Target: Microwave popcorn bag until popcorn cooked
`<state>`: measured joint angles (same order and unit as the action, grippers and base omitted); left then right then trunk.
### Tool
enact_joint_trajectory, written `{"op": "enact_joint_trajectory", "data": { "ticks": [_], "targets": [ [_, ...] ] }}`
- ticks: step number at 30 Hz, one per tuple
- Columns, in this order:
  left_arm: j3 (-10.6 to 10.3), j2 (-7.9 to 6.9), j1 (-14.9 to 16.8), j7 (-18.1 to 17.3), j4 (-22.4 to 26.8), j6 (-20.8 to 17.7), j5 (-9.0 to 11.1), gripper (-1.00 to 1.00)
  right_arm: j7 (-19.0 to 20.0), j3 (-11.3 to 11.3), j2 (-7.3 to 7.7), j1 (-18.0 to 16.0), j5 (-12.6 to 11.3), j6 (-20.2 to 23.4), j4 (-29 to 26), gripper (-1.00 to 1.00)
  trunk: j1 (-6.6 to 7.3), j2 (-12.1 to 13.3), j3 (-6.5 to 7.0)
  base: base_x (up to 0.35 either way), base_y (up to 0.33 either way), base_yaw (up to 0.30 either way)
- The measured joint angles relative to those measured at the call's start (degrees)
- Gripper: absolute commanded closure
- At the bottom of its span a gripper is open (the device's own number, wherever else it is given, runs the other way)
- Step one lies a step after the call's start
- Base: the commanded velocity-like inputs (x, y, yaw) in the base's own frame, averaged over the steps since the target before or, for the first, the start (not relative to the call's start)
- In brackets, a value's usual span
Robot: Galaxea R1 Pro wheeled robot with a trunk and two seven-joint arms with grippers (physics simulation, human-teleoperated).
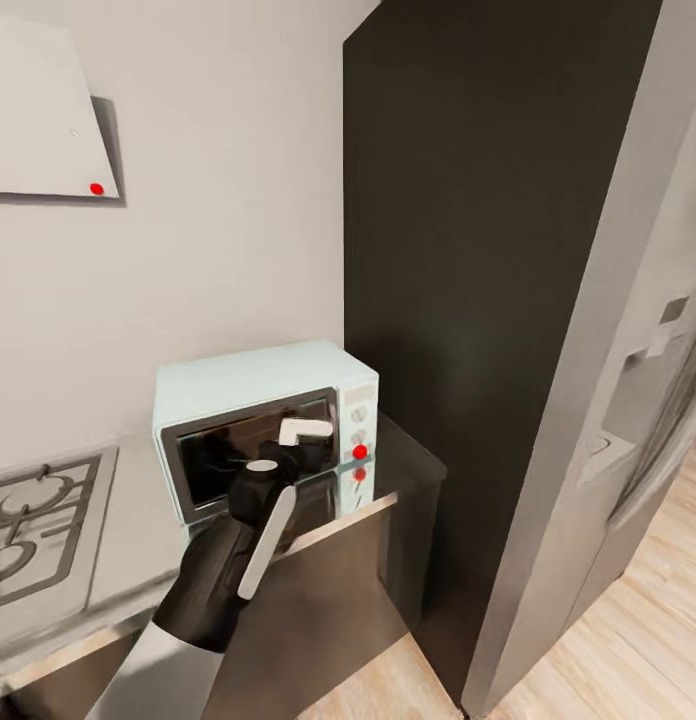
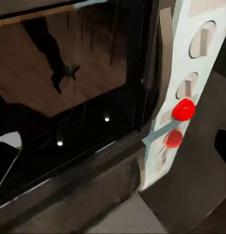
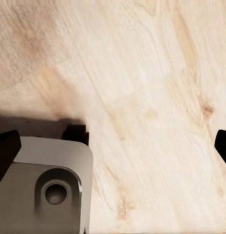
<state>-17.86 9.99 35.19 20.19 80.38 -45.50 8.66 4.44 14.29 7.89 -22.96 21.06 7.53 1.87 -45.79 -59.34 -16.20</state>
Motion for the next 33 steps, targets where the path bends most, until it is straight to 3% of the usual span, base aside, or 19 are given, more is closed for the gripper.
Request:
{"op": "enact_joint_trajectory", "data": {
  "ticks": [5, 9, 12, 14, 16, 17, 18, 20, 21, 22, 25, 26, 28, 31, 33],
  "targets": [
    [-0.1, 0.01, 0.0, 0.03, 0.0, -0.23, 0.77, -1.0, 0.04, 0.0, 0.0, 0.0, 0.0, 0.07, 0.0, -1.0, 0.0, 0.0, 0.0, -0.346, 0.0, 0.0],
    [-0.12, 0.01, -0.24, 0.14, -0.11, -0.39, 3.94, -1.0, 0.02, 0.0, 0.05, 0.0, 0.0, 0.0, 0.0, -1.0, 0.0, 0.0, 0.0, -0.346, 0.0, 0.0],
    [-0.12, 0.01, -0.57, 0.29, -1.74, -0.37, 4.63, -1.0, 0.0, 0.0, 0.09, 0.0, 0.0, -0.06, -0.01, -1.0, 0.0, 0.0, 0.0, -0.347, 0.0, 0.0],
    [-0.1, 0.01, -0.74, 0.19, -6.19, 0.03, 8.4, -1.0, -0.02, -0.01, 0.11, 0.0, 0.06, -0.26, -0.05, -1.0, 0.0, 0.0, 0.0, -0.347, 0.0, 0.0],
    [-0.1, 0.01, -0.78, 0.22, -12.3, 0.98, 13.69, -1.0, -0.01, 0.0, 0.15, 0.0, 0.21, -0.54, -0.08, -1.0, 0.0, 0.0, -0.01, -0.347, 0.0, 0.0],
    [-0.08, 0.01, -0.8, 0.24, -17.68, 3.58, 17.42, -1.0, -0.02, -0.02, 0.16, 0.0, 0.35, -1.06, -0.11, -1.0, -0.01, 0.0, -0.01, -0.347, 0.0, 0.0],
    [-0.09, 0.01, -0.79, 0.26, -20.9, 5.48, 18.82, -1.0, -0.01, -0.04, 0.17, 0.0, 0.4, -1.51, -0.14, -1.0, 0.0, 0.0, -0.01, -0.347, 0.0, 0.0],
    [-0.07, 0.01, -0.79, 0.19, -27.11, 9.21, 20.31, -1.0, -0.02, -0.1, 0.17, 0.0, 0.45, -2.49, -0.16, -1.0, -0.01, 0.0, -0.01, -0.347, 0.0, 0.0],
    [-0.14, 0.01, -0.76, -0.3, -35.24, 14.01, 21.35, -1.0, -0.02, -0.22, 0.17, 0.0, 0.53, -3.33, -0.17, -1.0, 0.0, -0.01, 0.01, -0.348, 0.0, 0.0],
    [-0.05, 0.01, -0.81, -0.41, -42.76, 15.52, 22.11, -1.0, -0.01, -0.24, 0.17, 0.0, 0.55, -3.44, -0.16, -1.0, -0.01, 0.01, -0.01, -0.348, 0.0, 0.0],
    [0.05, 0.01, -0.81, -1.53, -54.99, 20.93, 24.87, -1.0, -0.01, -0.29, 0.15, 0.0, 0.57, -3.63, -0.14, -1.0, 0.0, 0.0, -0.01, -0.348, 0.0, 0.0],
    [0.04, 0.01, -0.8, -2.28, -59.06, 22.81, 25.59, -1.0, -0.02, -0.31, 0.13, 0.0, 0.57, -3.65, -0.15, -1.0, 0.0, 0.0, -0.01, -0.348, 0.0, 0.0],
    [0.22, 0.01, -0.8, -7.25, -70.56, 28.17, 26.47, -1.0, -0.01, -0.34, 0.09, 0.0, 0.54, -3.67, -0.13, -1.0, -0.01, 0.0, -0.02, -0.348, 0.0, 0.0],
    [0.35, 0.01, -0.66, -15.75, -78.33, 32.56, 26.78, -1.0, -0.01, -0.33, 0.08, 0.0, 0.49, -3.62, -0.11, -1.0, 0.0, -0.01, -0.01, -0.348, 0.0, 0.0],
    [0.37, -0.14, -0.85, -17.97, -79.37, 33.97, 26.89, -1.0, -0.01, -0.34, 0.07, 0.0, 0.49, -3.56, -0.1, -1.0, 0.0, -0.01, -0.01, -0.348, 0.0, 0.0]
  ]
}}
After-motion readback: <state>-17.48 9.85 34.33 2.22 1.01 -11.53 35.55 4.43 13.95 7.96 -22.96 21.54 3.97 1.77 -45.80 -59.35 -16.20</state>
